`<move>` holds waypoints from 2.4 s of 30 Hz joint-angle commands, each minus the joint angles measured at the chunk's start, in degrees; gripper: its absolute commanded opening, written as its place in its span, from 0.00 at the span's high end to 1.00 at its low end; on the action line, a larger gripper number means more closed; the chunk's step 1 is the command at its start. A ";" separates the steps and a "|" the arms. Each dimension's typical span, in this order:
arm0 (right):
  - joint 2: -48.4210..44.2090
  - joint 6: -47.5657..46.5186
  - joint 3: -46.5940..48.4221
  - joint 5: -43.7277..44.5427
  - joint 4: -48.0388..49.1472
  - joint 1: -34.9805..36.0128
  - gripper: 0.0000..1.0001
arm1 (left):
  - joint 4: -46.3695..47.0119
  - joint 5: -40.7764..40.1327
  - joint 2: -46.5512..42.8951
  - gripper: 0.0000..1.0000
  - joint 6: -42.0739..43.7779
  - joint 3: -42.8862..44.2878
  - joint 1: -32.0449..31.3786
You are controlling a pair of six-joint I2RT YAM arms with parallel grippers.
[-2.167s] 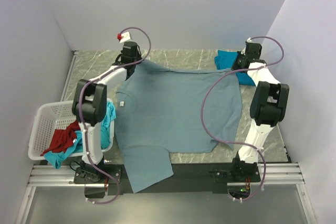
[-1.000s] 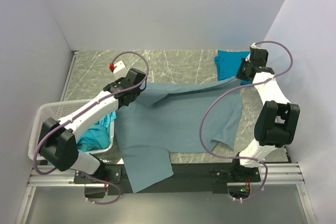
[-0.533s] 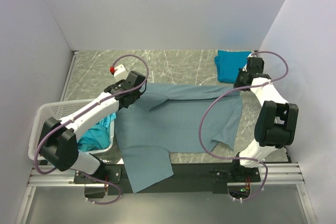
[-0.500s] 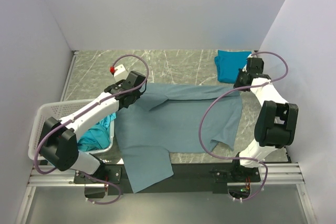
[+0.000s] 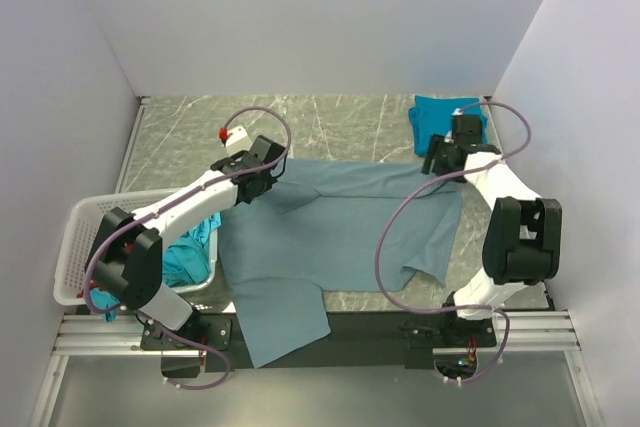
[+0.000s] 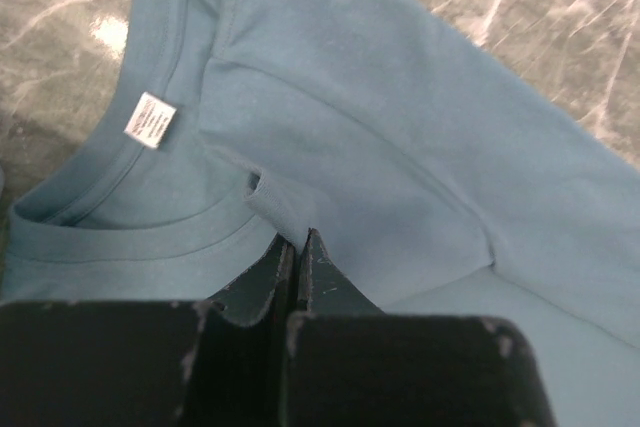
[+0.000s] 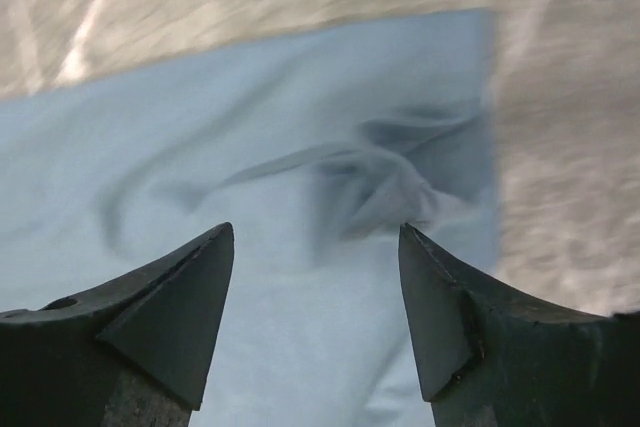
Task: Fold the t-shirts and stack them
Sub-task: Fold the tshirt
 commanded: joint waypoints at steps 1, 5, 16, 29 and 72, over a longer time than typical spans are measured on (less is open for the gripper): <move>-6.12 -0.34 -0.75 3.25 0.28 8.32 0.26 | 2.32 -0.64 1.30 0.99 0.60 4.10 0.25; -7.97 0.72 -1.18 6.85 0.28 16.16 0.26 | 4.52 2.51 4.12 0.99 2.44 5.60 2.09; -7.90 3.19 -6.99 -0.24 10.82 36.47 0.27 | 11.73 13.05 12.02 0.99 6.58 9.46 9.74; 18.55 1.17 16.79 -0.26 15.49 55.47 0.41 | 11.99 19.83 20.38 0.99 7.99 15.44 13.96; 18.31 -3.58 20.09 5.11 10.48 56.26 1.00 | 12.35 22.39 12.75 0.99 5.62 7.36 15.90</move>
